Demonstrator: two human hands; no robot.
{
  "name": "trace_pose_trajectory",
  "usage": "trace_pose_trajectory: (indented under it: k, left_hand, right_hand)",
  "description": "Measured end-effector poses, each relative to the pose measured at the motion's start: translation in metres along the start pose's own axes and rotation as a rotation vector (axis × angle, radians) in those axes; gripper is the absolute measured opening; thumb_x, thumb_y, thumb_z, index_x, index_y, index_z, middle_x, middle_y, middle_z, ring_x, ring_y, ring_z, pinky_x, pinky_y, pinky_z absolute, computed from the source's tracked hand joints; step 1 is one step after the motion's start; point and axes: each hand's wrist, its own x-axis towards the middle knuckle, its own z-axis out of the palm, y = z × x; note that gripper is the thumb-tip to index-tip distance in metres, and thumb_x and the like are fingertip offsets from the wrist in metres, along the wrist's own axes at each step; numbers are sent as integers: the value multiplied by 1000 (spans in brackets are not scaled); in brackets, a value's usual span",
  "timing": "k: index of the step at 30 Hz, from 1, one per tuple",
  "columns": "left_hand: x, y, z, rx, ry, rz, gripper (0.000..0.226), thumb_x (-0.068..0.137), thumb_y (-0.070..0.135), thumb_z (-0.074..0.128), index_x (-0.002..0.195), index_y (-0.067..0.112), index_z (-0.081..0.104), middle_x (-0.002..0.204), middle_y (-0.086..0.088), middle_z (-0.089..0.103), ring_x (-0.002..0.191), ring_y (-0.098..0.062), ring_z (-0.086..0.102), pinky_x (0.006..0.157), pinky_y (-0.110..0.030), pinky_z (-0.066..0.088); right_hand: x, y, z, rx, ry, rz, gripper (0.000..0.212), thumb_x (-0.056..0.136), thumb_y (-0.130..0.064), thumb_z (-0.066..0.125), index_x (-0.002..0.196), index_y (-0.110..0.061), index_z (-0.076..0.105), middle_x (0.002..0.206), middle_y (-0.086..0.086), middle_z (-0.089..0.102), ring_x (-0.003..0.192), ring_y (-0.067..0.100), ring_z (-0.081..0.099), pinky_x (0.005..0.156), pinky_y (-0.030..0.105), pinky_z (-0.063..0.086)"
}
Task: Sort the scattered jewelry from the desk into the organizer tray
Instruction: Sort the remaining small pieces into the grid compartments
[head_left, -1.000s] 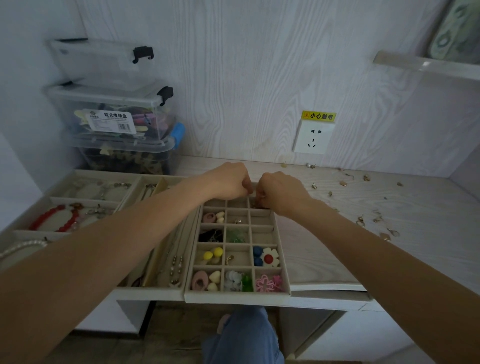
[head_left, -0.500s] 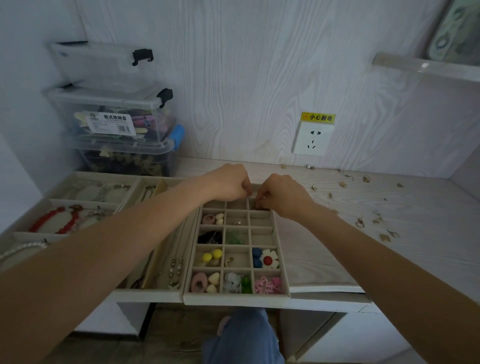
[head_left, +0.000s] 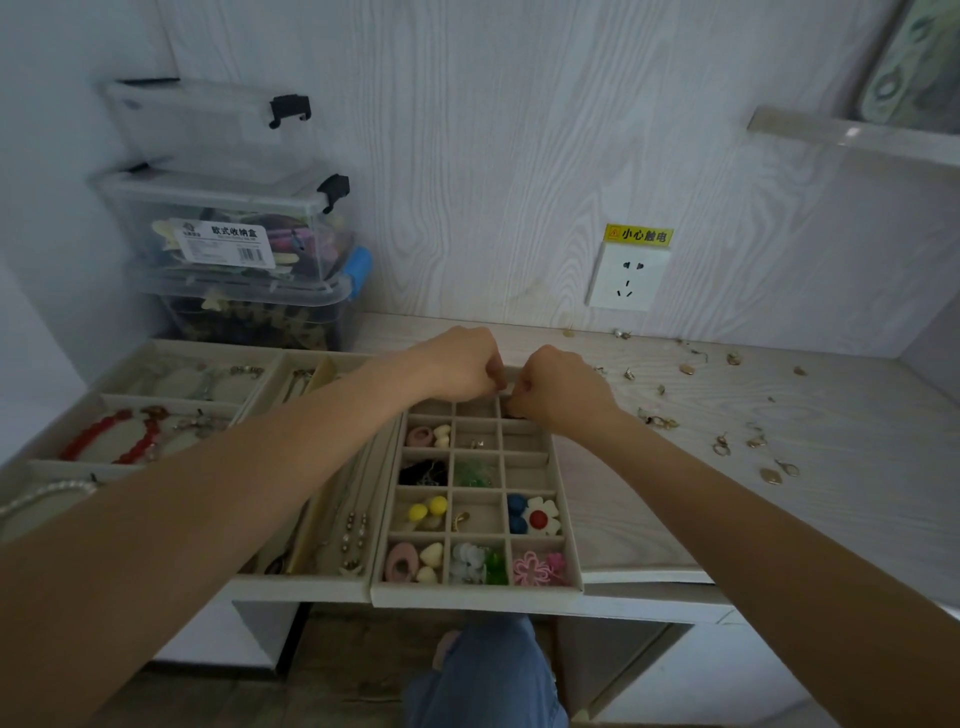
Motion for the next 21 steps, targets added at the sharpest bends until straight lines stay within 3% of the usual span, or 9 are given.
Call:
trace_pose_trajectory:
  k: [2,5,8,10,12,15,18,21]
  left_hand:
    - [0,0,0,3,-3,2,28,96,20,51,121,17,64,123,-3,62,95,-13,55,79,-22,37]
    - [-1,0,-1,-5,-6,7,27,96,20,52,119,16,64,117,-5,63,80,-10,51,75,-22,37]
    - [0,0,0,-21,-1,12,25,95,20,52,113,13,68,101,-2,64,66,-5,46,66,-19,37]
    - [1,0,0,-21,-10,11,21,95,19,51,101,13,70,83,3,60,62,-4,46,61,-19,35]
    - [1,1,0,0,-16,9,23,95,17,49,77,14,64,69,5,53,60,-9,47,54,-20,33]
    - [1,2,-1,14,-2,24,34,94,16,49,60,19,50,64,4,49,56,-8,43,52,-21,32]
    - [0,2,-1,6,3,27,29,94,15,49,67,17,55,63,5,48,55,-6,42,51,-20,31]
    - [-1,2,-1,-18,7,29,21,94,13,49,93,6,69,71,5,57,63,-6,50,50,-18,30]
  right_hand:
    - [0,0,-3,-40,-9,-19,32,82,-17,60,60,-13,36,60,2,39,58,19,42,52,26,35]
    - [-2,0,-7,-129,-16,-79,31,85,-14,55,61,-12,37,61,3,40,56,19,42,49,25,32]
    - [-5,-2,-10,-210,-18,-169,11,88,-14,53,79,-9,56,75,7,54,70,24,55,59,30,41]
    - [-8,-2,-11,-237,-15,-220,16,91,-16,52,93,-7,64,85,10,62,75,25,57,64,30,43]
    - [-9,-2,-11,-253,-11,-252,21,91,-17,51,102,-7,66,91,11,65,75,23,56,64,30,43]
    - [-9,-1,-10,-270,-7,-266,21,92,-17,52,105,-8,65,95,11,65,81,25,60,68,32,47]
    - [-7,2,-9,-244,8,-272,21,90,-18,55,105,-7,66,98,11,66,85,26,63,75,37,53]
    - [-6,3,-7,-216,-3,-257,21,90,-18,55,105,-8,66,97,11,67,85,27,63,77,39,54]
